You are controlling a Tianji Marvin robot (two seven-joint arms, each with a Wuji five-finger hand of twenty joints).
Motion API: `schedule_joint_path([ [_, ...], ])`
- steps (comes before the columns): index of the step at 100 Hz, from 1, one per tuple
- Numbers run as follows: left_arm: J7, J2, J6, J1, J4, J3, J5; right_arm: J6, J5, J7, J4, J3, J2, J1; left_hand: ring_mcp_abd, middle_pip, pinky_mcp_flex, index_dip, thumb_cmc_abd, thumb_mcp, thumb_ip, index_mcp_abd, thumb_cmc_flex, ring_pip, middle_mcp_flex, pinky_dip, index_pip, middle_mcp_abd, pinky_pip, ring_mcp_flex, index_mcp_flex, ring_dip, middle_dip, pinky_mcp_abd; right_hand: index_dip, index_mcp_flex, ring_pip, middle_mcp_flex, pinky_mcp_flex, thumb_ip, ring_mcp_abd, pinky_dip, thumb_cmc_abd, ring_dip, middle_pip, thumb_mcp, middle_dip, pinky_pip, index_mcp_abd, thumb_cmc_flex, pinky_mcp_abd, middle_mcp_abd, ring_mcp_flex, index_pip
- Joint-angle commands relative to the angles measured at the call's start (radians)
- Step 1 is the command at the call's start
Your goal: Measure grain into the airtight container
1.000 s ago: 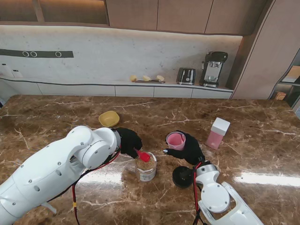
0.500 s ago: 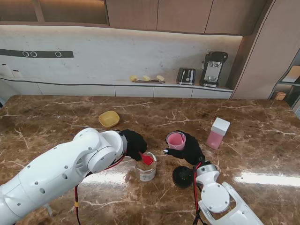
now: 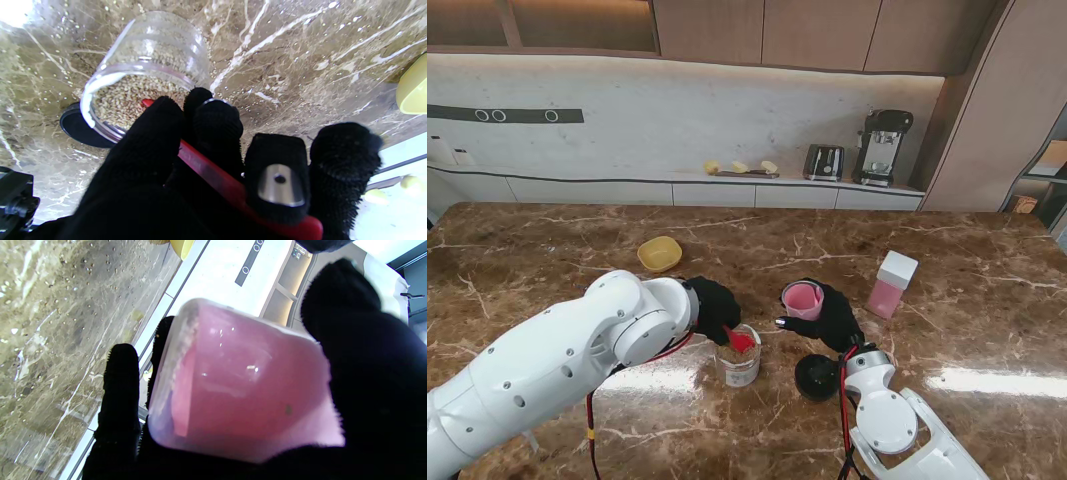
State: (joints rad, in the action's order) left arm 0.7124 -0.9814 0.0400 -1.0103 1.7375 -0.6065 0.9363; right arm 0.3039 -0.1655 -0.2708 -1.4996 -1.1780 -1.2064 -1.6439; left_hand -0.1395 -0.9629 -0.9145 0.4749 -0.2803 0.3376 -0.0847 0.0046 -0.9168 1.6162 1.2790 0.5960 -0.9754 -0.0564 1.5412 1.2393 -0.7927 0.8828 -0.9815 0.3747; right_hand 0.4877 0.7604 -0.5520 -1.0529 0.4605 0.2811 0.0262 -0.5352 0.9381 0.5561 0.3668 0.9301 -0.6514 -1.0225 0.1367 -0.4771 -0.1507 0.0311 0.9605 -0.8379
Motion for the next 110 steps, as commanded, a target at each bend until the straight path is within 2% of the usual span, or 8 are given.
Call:
schedule_joint_path([
  [1,0.018,0.004,-0.011,-0.023,0.005,-0.015,0.024,-0.003,0.006,0.015,0.004,0.001,-0.003,-0.006,0.012,-0.006,-0.020,-0.009,-0.011,-0.006,-0.016,-0.043,0.016,0.095,0.076,-0.009,0.050,-0.022,0.081,0.030,0.002,-0.009,-0.012,-0.001,0.005,0.092,0.000,0.012,-0.007,0.007,-0.032,-0.021,-0.206,-0.008,-0.004,0.186,0.014,0.019,0.171,-0.070,0.002,0.035,-0.026,-0.048],
  [30,0.047,0.000,-0.027,-0.075,0.049,-0.086,0.103,-0.004,0.008,0.018,0.007,0.006,-0.003,-0.002,0.003,-0.004,-0.016,-0.024,-0.012,-0.012,-0.012,-0.023,0.009,0.096,0.078,-0.007,0.072,-0.015,0.080,0.030,-0.005,-0.005,-0.021,0.003,0.006,0.092,-0.001,0.012,-0.006,0.008,-0.031,-0.021,-0.208,-0.007,-0.003,0.186,0.016,0.019,0.171,-0.067,0.003,0.035,-0.026,-0.048],
  [63,0.035,0.002,-0.006,-0.021,0.011,-0.008,0.071,-0.002,0.007,0.017,0.010,0.008,-0.003,-0.001,0.002,0.000,-0.017,-0.041,-0.007,-0.014,-0.011,-0.010,0.007,0.096,0.078,-0.005,0.076,-0.014,0.081,0.030,-0.008,-0.004,-0.023,0.004,0.005,0.091,0.000,0.012,-0.007,0.008,-0.030,-0.021,-0.210,-0.007,-0.003,0.185,0.018,0.019,0.171,-0.063,0.003,0.035,-0.027,-0.048],
  [81,0.037,0.005,0.006,0.000,0.002,0.018,0.043,-0.002,0.008,0.018,0.011,0.008,-0.003,0.000,0.003,0.005,-0.013,-0.033,0.007,-0.024,-0.013,-0.028,0.012,0.096,0.076,-0.004,0.067,-0.022,0.079,0.030,0.000,-0.003,-0.025,0.003,0.006,0.091,-0.001,0.013,-0.007,0.009,-0.029,-0.021,-0.211,-0.007,-0.003,0.185,0.020,0.019,0.171,-0.061,0.003,0.034,-0.027,-0.048],
  [93,0.042,0.007,0.014,-0.010,0.005,0.009,0.037,-0.001,0.009,0.018,0.012,0.008,-0.003,0.000,0.030,0.023,-0.002,0.017,0.059,-0.108,-0.005,-0.064,-0.008,0.086,0.061,0.004,0.064,-0.042,0.077,0.030,0.024,-0.003,-0.048,-0.015,0.005,0.091,-0.001,0.013,-0.007,0.009,-0.031,-0.021,-0.211,-0.007,-0.003,0.186,0.021,0.019,0.170,-0.060,0.003,0.034,-0.027,-0.048],
  [95,0.041,0.006,0.012,-0.014,0.005,0.004,0.039,-0.001,0.009,0.018,0.012,0.008,-0.003,0.000,0.038,0.030,-0.001,0.051,0.080,-0.174,0.008,-0.081,-0.036,0.083,0.057,0.006,0.078,-0.047,0.076,0.031,0.027,0.000,-0.060,-0.017,0.005,0.090,-0.001,0.013,-0.007,0.009,-0.031,-0.021,-0.212,-0.007,-0.003,0.186,0.022,0.019,0.171,-0.060,0.003,0.035,-0.027,-0.047],
  [101,0.036,0.005,0.007,-0.027,0.006,-0.009,0.045,-0.001,0.009,0.019,0.012,0.008,-0.003,0.000,0.048,0.036,-0.001,0.101,0.120,-0.264,0.017,-0.113,-0.064,0.081,0.041,0.007,0.080,-0.056,0.076,0.031,0.045,0.001,-0.062,-0.020,0.005,0.091,-0.001,0.012,-0.007,0.009,-0.030,-0.021,-0.212,-0.007,-0.002,0.187,0.022,0.019,0.170,-0.060,0.002,0.036,-0.028,-0.048],
  [110,0.038,0.005,0.004,-0.038,0.011,-0.022,0.053,-0.002,0.009,0.020,0.013,0.009,-0.003,0.000,0.052,0.049,0.006,0.120,0.146,-0.305,0.020,-0.131,-0.037,0.077,0.015,0.008,0.070,-0.064,0.074,0.031,0.066,0.000,-0.058,-0.026,0.005,0.091,0.000,0.013,-0.007,0.009,-0.030,-0.021,-0.212,-0.007,-0.002,0.186,0.023,0.019,0.172,-0.058,0.002,0.034,-0.028,-0.047],
])
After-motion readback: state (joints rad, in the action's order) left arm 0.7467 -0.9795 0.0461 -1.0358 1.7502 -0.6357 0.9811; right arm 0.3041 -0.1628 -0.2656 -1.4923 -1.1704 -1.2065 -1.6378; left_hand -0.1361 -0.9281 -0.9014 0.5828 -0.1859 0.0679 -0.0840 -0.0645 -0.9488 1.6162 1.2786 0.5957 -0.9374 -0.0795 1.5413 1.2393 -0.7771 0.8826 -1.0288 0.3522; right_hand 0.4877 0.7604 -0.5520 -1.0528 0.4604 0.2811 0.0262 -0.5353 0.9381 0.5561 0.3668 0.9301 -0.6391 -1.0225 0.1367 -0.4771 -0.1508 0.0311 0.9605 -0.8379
